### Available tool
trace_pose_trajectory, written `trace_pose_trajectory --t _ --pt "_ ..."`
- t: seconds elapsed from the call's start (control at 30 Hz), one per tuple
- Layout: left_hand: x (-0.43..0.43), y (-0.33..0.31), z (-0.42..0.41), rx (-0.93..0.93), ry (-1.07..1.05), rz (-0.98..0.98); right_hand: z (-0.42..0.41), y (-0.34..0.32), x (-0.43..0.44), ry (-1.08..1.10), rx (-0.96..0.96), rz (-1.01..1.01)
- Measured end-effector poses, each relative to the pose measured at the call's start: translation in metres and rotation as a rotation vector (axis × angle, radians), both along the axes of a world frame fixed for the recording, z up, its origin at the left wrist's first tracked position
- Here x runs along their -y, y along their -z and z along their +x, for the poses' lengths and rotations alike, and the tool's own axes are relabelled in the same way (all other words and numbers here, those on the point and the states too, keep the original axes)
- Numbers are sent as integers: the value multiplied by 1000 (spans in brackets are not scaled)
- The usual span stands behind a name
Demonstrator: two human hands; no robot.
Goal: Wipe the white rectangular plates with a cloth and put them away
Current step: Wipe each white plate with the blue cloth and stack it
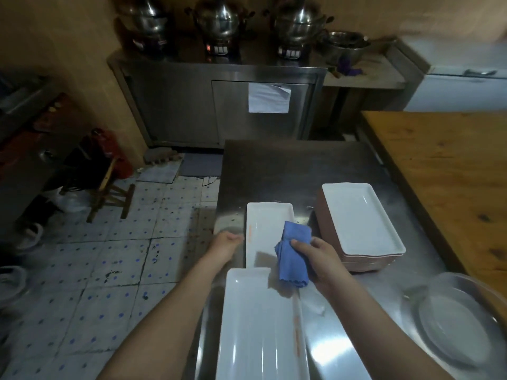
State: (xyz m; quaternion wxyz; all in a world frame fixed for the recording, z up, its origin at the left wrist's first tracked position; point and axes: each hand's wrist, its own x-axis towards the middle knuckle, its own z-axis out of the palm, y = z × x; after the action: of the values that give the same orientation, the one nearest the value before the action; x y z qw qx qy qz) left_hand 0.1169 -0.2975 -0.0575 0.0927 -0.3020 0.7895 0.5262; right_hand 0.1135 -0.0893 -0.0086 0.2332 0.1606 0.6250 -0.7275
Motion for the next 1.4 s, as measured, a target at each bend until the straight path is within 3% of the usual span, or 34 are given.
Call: trace_pose_trajectory --t 0.07,0.2,0.37,0.97,1.4 --pt "0 10 -20 68 52 -47 -12 2 3 18 13 -5" --pt "-7 26 -46 142 231 -346 -28 11 5 42 49 18" --pt "-11 41 -61 130 291 -422 -38 21 2 72 77 45" --pt "-13 -18 -61 -135 -19 -65 -23 -14 -43 245 62 4" --pt "-125 -105 -49 -345 37 -29 5 -67 -133 398 -45 -76"
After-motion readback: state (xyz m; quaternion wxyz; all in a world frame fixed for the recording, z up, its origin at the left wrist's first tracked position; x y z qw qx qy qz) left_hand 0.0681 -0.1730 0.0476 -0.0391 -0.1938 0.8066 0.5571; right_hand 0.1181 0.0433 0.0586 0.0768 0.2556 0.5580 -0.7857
